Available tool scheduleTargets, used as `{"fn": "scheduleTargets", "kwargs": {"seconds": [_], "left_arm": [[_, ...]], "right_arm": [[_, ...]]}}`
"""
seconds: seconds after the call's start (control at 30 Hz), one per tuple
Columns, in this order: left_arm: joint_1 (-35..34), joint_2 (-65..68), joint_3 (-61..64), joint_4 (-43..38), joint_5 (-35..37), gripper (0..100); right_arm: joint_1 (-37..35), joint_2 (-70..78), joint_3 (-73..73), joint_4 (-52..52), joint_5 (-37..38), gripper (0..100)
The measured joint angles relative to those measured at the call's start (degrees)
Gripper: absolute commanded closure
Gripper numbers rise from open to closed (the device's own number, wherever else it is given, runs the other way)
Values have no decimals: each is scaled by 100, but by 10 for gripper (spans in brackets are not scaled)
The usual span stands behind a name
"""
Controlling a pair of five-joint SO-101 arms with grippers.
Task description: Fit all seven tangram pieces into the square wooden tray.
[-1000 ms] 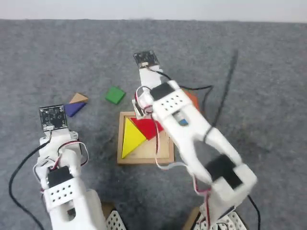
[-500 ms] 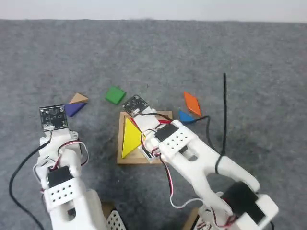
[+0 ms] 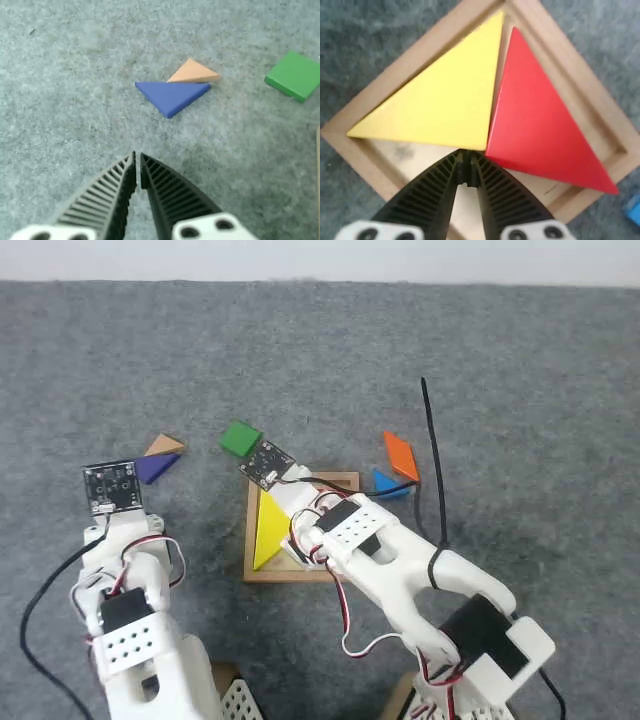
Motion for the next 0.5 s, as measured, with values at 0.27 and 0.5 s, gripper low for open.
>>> {"fn": "scheduleTargets", "kwargs": {"seconds": [0.27,0.5], "left_arm": [[0,0,0,0,0,987],[0,0,0,0,0,987]], "right_arm": [[9,-993,9,1327,9,990],[651,-1389,0,1451,18,990]]}}
